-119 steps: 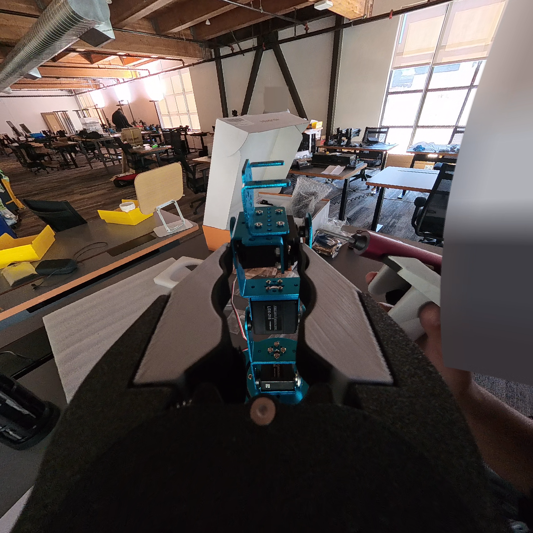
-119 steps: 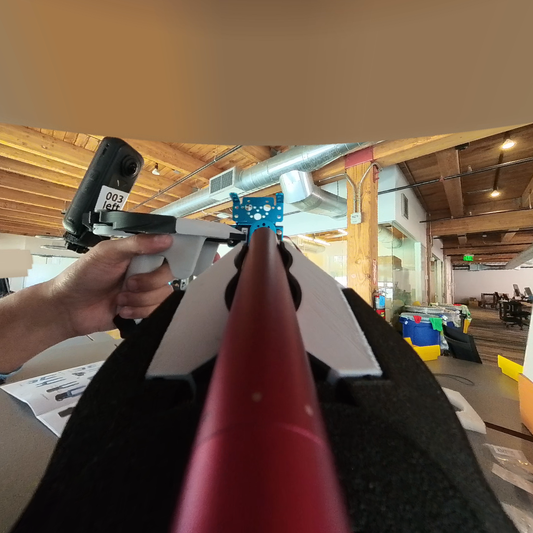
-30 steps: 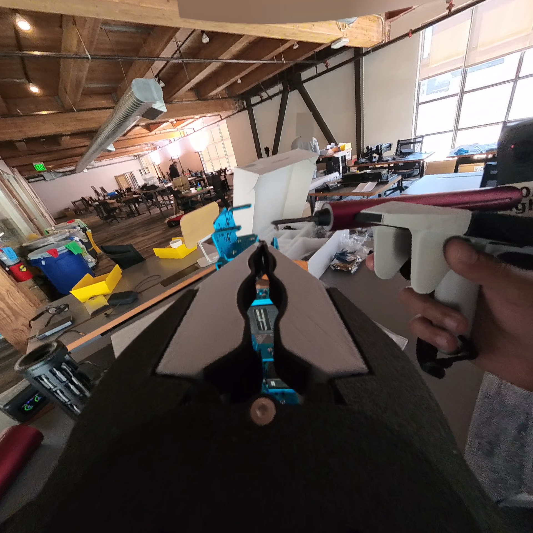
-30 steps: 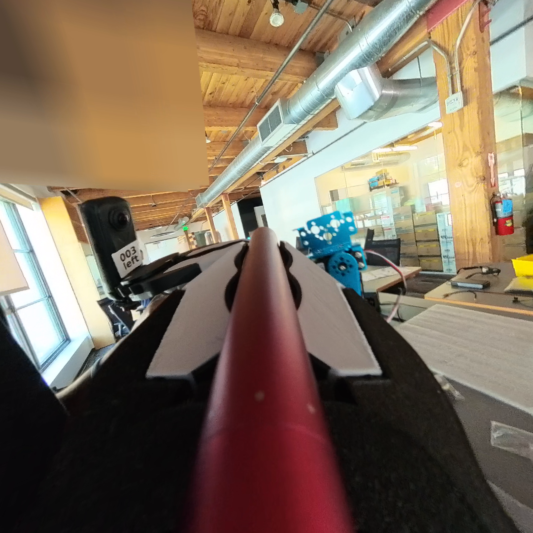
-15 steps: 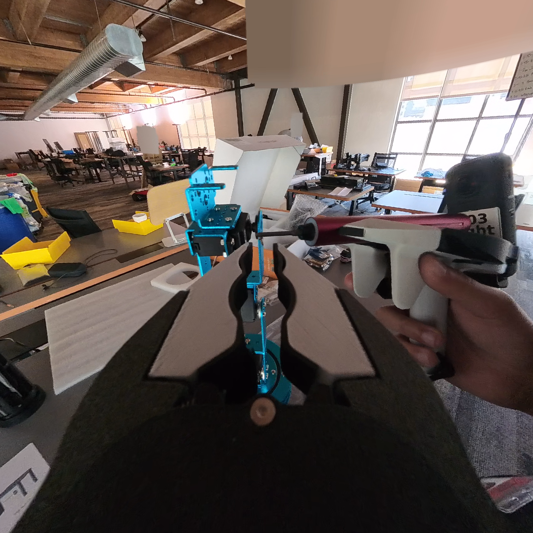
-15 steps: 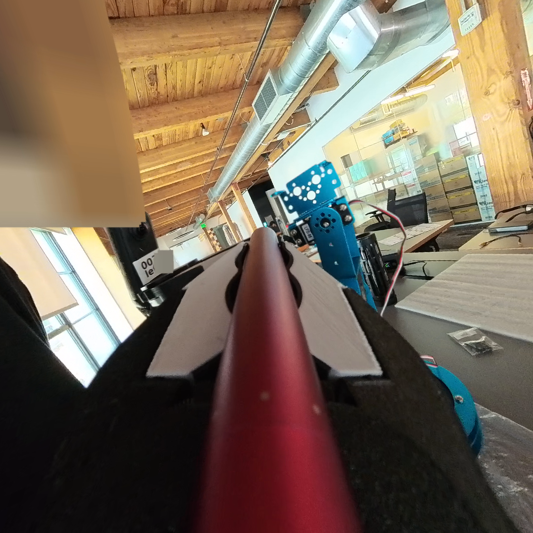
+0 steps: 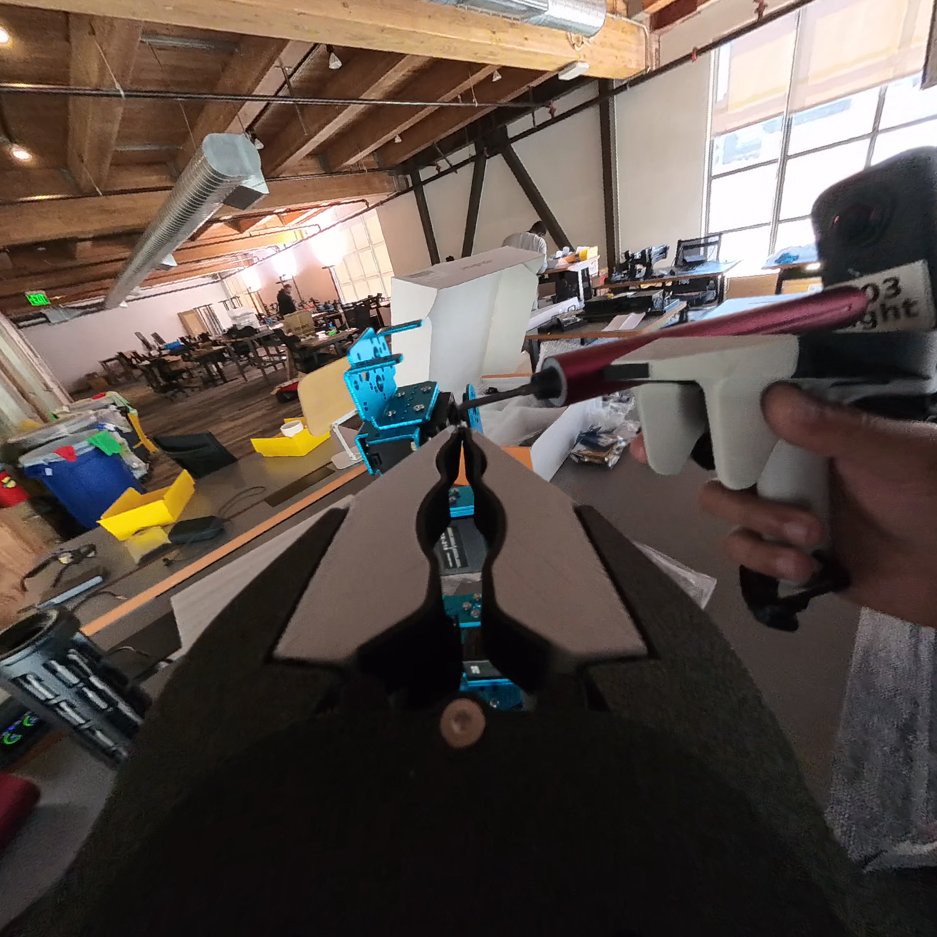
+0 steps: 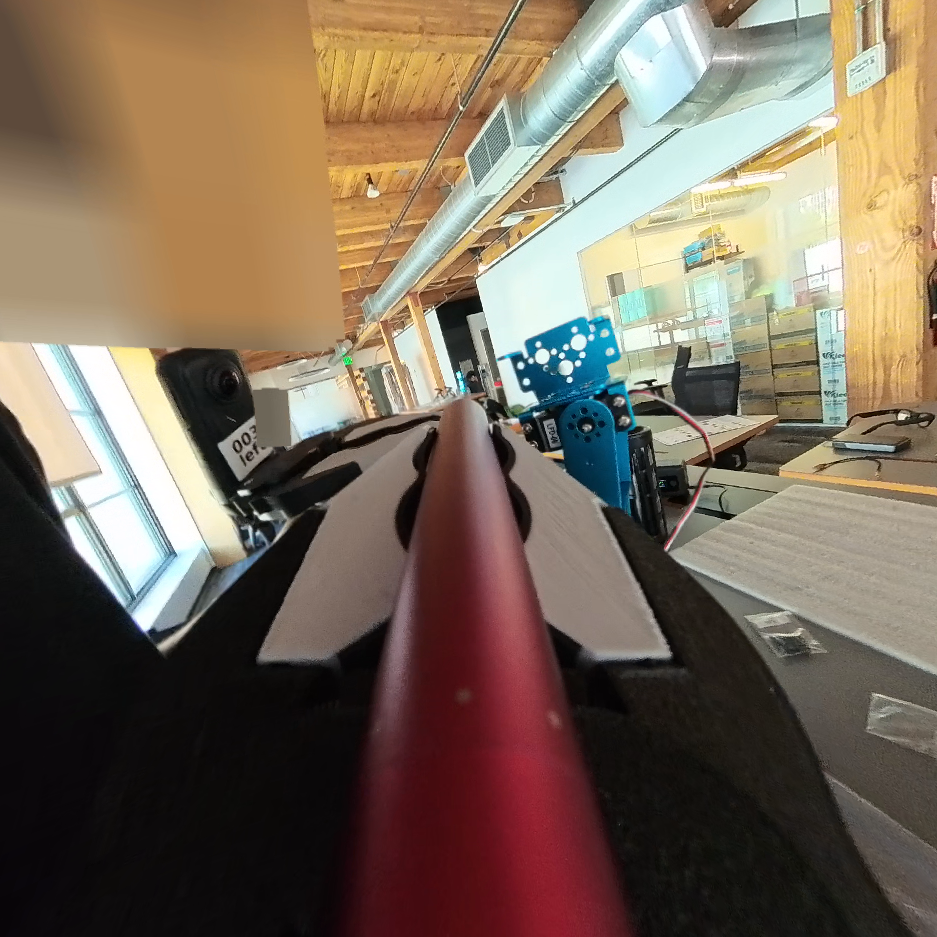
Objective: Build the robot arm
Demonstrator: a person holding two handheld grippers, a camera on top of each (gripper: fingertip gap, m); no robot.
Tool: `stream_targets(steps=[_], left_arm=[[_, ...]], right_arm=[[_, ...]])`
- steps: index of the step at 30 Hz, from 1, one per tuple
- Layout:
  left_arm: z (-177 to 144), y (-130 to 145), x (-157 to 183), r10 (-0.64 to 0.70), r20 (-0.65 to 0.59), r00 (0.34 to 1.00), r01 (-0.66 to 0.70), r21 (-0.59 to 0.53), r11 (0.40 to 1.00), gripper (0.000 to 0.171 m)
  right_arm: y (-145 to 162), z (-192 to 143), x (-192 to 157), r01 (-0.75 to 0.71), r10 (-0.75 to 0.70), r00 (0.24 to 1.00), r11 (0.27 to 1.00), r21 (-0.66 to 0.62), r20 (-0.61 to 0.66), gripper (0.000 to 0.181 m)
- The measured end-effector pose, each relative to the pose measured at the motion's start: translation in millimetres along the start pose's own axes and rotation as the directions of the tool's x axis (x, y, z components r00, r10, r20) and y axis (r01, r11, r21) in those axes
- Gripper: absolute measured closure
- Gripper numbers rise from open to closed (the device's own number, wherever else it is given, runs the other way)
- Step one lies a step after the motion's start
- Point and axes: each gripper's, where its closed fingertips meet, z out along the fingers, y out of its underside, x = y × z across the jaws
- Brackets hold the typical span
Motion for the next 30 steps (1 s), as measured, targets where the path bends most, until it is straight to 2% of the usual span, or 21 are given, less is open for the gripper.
stream_targets(steps=[6, 12, 17, 30], left_arm=[[-5, -2, -2, 0.069, -0.018, 0.997, -0.069, -0.002, 0.998, 0.171], [-8, 0, 4, 0.167, -0.081, 0.983, -0.17, -0.032, 0.985, 0.171], [-8, -2, 5, 0.194, -0.12, 0.974, -0.2, -0.043, 0.979, 0.171], [-13, 5, 6, 0.335, -0.245, 0.91, -0.368, -0.105, 0.924, 0.171]], right_arm=[[2, -4, -6, 0.074, -0.074, 0.997, 0.996, -0.047, 0.004, 0.159], [4, -3, -10, 0.075, -0.074, 0.997, 0.996, -0.05, 0.021, 0.158], [5, -3, -11, 0.074, -0.073, 0.997, 0.996, -0.052, 0.02, 0.159], [7, -4, -16, 0.09, -0.088, 0.996, 0.994, -0.064, 0.034, 0.159]])
